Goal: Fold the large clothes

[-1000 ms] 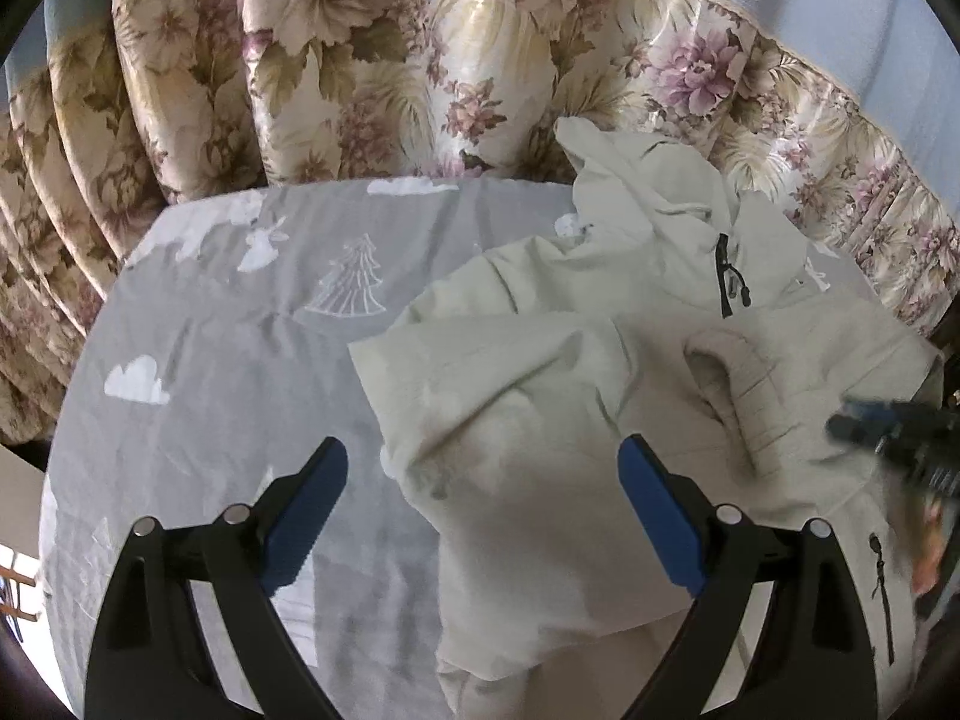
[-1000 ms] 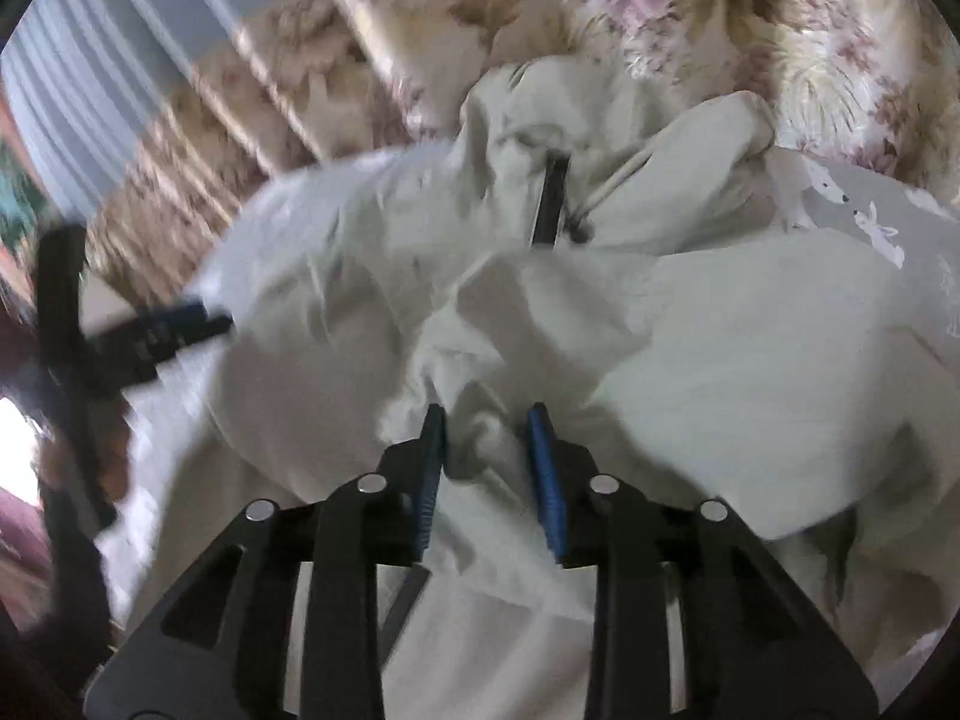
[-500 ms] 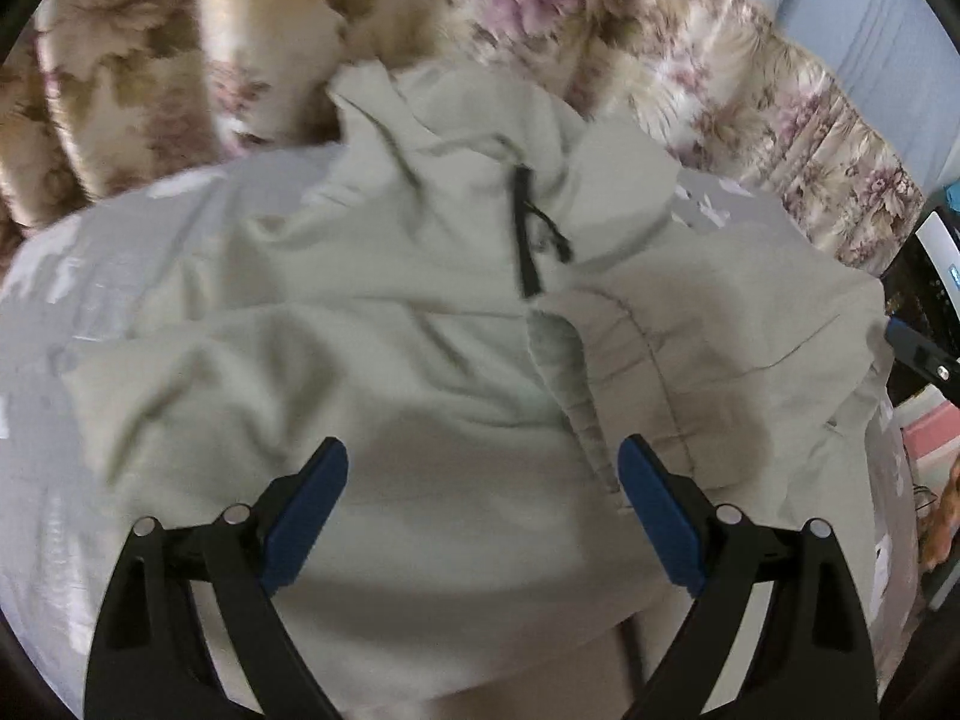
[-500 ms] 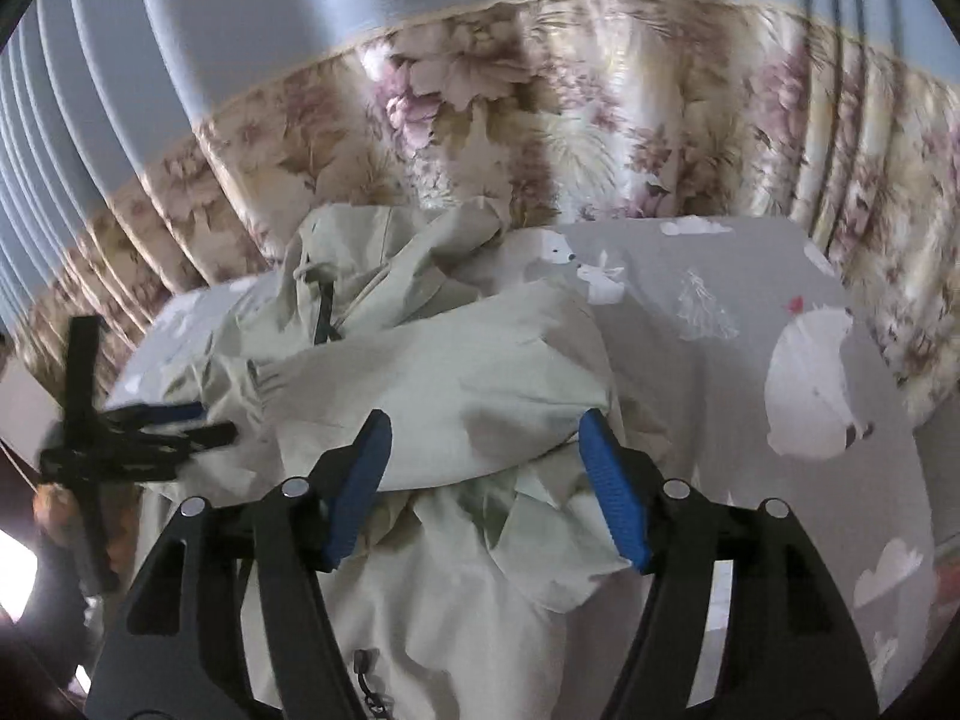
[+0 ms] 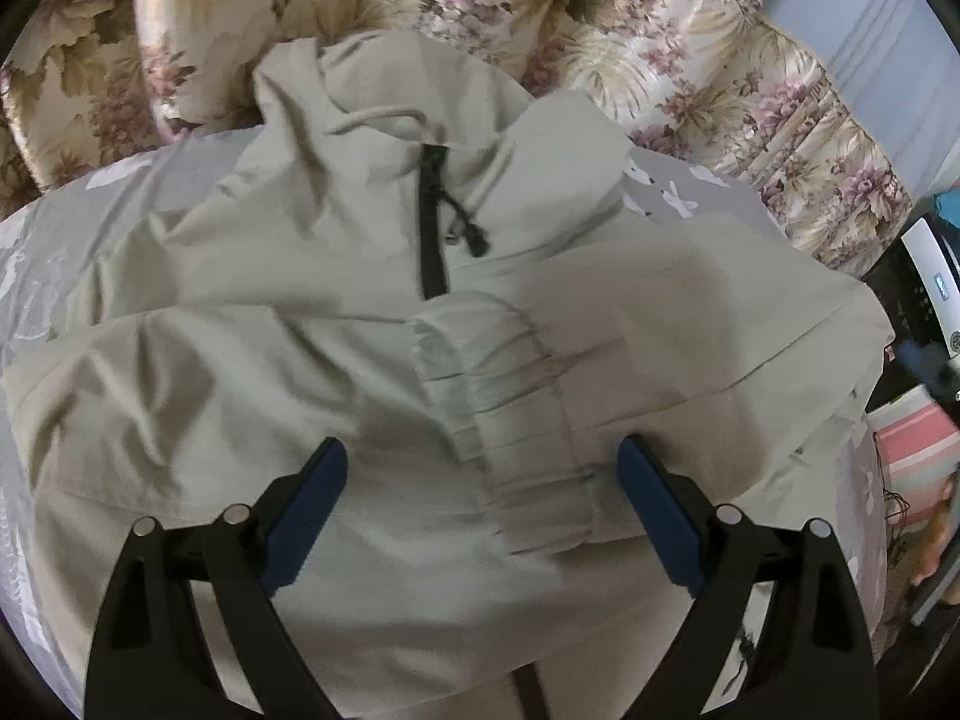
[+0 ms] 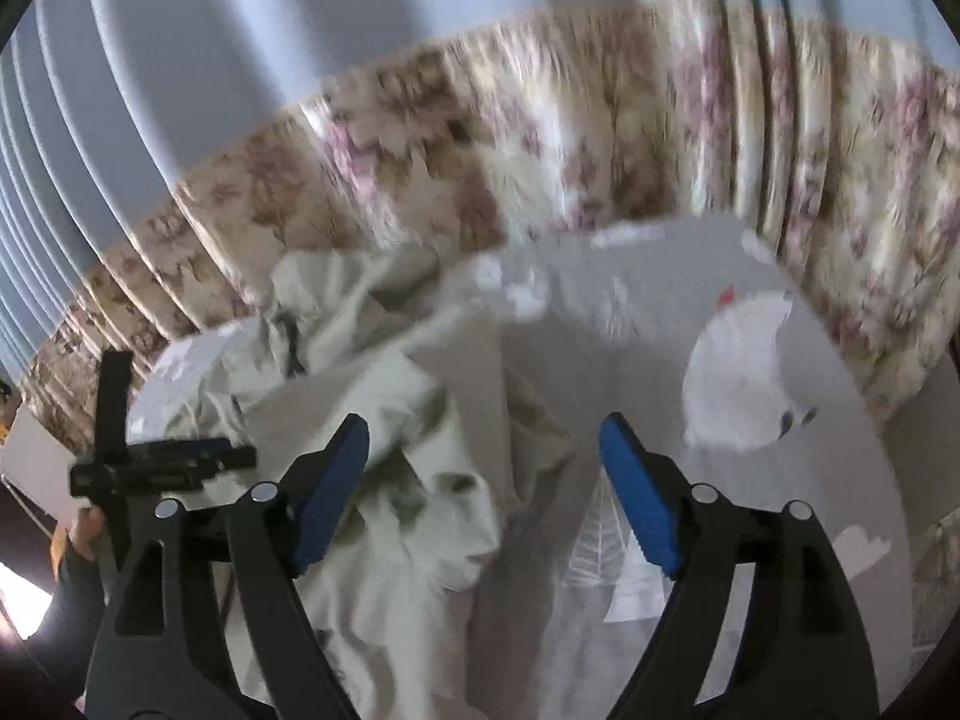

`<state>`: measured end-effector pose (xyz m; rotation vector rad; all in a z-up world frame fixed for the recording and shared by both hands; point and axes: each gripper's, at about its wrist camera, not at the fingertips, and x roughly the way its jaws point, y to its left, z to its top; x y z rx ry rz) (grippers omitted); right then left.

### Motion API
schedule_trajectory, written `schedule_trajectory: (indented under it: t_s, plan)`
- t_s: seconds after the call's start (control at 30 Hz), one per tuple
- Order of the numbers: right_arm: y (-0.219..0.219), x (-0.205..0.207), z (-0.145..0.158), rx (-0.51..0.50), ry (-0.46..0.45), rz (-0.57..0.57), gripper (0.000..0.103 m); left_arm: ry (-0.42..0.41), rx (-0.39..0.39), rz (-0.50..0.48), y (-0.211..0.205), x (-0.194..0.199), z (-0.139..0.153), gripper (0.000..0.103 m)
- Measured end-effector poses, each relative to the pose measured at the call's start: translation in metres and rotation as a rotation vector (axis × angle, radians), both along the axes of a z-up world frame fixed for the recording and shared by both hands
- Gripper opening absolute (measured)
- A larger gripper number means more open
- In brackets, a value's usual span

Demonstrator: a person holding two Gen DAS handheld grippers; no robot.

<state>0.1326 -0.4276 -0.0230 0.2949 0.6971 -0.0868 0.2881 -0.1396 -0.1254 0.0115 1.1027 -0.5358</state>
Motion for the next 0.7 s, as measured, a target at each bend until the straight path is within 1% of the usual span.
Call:
schedule_trajectory:
  t_s: [0.03, 0.07, 0.1, 0.13, 0.17, 0.2, 0.23, 0.27, 0.33, 0.4, 0.43, 0.47, 0.57, 0.6, 0.63, 0.67, 0.7]
  plan:
    - [-0.001, 0.004, -0.010, 0.003, 0.024, 0.003, 0.077, 0.006, -0.004, -0.004, -0.004, 0.001, -0.002, 0.092]
    - [-0.002, 0.007, -0.021, 0.018, 0.046, 0.007, 0.066, 0.010, -0.005, -0.004, -0.008, 0.001, -0.003, 0.092]
    - [-0.003, 0.009, -0.030, 0.043, 0.056, 0.021, 0.057, 0.009, -0.008, -0.001, -0.011, 0.002, -0.005, 0.092]
    - [-0.001, 0.011, -0.038, 0.061, 0.066, 0.038, 0.041, 0.005, -0.012, -0.002, -0.014, 0.003, -0.006, 0.089]
    - [0.002, 0.014, -0.044, 0.065, 0.077, 0.052, 0.034, 0.000, -0.013, -0.009, -0.017, 0.003, -0.007, 0.067]
    - [0.007, 0.017, -0.048, 0.047, 0.084, 0.058, 0.033, 0.006, -0.024, -0.039, -0.021, 0.003, -0.008, 0.055]
    - [0.010, 0.019, -0.050, 0.025, 0.086, 0.061, 0.032, 0.006, -0.017, -0.048, -0.023, 0.003, -0.008, 0.048]
    - [0.017, 0.020, -0.052, -0.021, 0.088, 0.063, 0.029, -0.006, -0.014, -0.051, -0.024, 0.003, -0.007, 0.042]
    - [0.027, 0.021, -0.050, -0.073, 0.083, 0.072, 0.027, -0.040, -0.008, -0.075, -0.025, 0.000, 0.000, 0.035]
    - [0.035, 0.021, -0.045, -0.103, 0.067, 0.086, 0.024, -0.071, -0.018, -0.088, -0.019, -0.005, 0.012, 0.033]
    - [0.038, 0.022, -0.042, -0.115, 0.058, 0.091, 0.020, -0.092, -0.020, -0.085, -0.014, -0.007, 0.019, 0.032]
    - [0.040, 0.022, -0.039, -0.124, 0.051, 0.095, 0.018, -0.120, -0.021, -0.081, -0.008, -0.010, 0.028, 0.032]
    - [0.057, 0.021, -0.026, -0.139, 0.013, 0.134, 0.018, -0.217, -0.025, -0.068, 0.023, -0.023, 0.063, 0.032]
    - [0.065, 0.020, -0.022, -0.147, 0.007, 0.155, 0.019, -0.257, -0.014, -0.060, 0.041, -0.028, 0.075, 0.032]
    - [0.071, 0.020, -0.021, -0.151, 0.008, 0.170, 0.021, -0.281, 0.001, -0.051, 0.057, -0.031, 0.082, 0.032]
    - [0.079, 0.021, -0.021, -0.152, 0.017, 0.190, 0.022, -0.287, 0.012, -0.039, 0.074, -0.033, 0.086, 0.032]
    - [0.083, 0.023, -0.022, -0.151, 0.026, 0.204, 0.024, -0.276, 0.031, -0.019, 0.098, -0.033, 0.086, 0.032]
